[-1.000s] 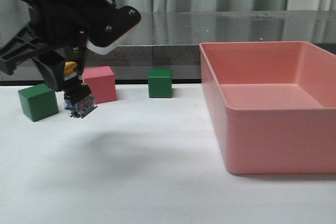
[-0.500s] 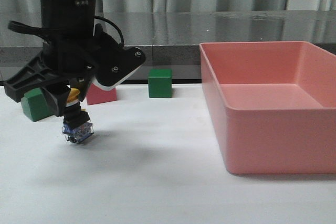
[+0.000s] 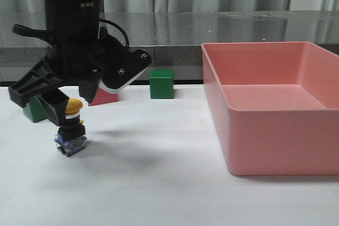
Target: Place and stand button with both arms
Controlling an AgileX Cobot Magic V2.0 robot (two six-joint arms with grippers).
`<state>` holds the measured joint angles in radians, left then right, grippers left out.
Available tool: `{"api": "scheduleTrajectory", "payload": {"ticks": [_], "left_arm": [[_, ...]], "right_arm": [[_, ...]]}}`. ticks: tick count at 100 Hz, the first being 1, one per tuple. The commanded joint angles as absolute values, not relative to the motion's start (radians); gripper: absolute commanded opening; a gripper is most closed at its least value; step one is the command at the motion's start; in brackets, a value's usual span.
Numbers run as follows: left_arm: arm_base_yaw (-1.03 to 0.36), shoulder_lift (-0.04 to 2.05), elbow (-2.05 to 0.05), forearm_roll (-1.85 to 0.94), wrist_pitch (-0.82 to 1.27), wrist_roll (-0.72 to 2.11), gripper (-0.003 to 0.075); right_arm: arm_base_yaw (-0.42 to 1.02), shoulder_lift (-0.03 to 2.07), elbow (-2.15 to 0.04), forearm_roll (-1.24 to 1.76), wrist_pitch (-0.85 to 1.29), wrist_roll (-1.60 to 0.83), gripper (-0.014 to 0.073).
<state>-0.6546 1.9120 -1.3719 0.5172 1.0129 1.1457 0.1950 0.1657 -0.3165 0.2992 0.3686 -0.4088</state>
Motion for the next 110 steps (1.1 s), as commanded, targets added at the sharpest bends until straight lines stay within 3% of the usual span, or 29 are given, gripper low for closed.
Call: {"api": "scheduleTrajectory", "payload": {"ticks": [1, 43, 48, 56, 73, 110], "left_arm": [[-0.666, 1.859, -1.400, 0.530, 1.013, 1.135, 0.0553], [-0.620, 1.696, -1.400, 0.517, 1.180, 1.131, 0.0524], [-0.605, 1.666, -1.400, 0.517, 1.191, 1.102, 0.0480], [-0.573, 1.614, -1.400, 0.515, 1.194, 0.950, 0.0342], [-0.468, 1.528, -1.400, 0.493, 1.163, 0.702, -0.0023], [-0.159, 1.319, -1.333, 0.015, 0.958, 0.551, -0.0020]], "right_arm": [[0.188, 0.173, -0.343, 0.312, 0.299, -0.412, -0.0061], [0.188, 0.173, -0.343, 0.312, 0.299, -0.412, -0.0061], [0.188, 0.173, -0.343, 0.312, 0.299, -0.412, -0.0061], [0.188, 0.173, -0.343, 0.312, 0.299, -0.412, -0.0061], [0.188, 0.173, -0.343, 0.312, 0.299, -0.412, -0.0061], [0.188, 0.173, -0.343, 0.312, 0.299, -0.412, -0.0061]]}}
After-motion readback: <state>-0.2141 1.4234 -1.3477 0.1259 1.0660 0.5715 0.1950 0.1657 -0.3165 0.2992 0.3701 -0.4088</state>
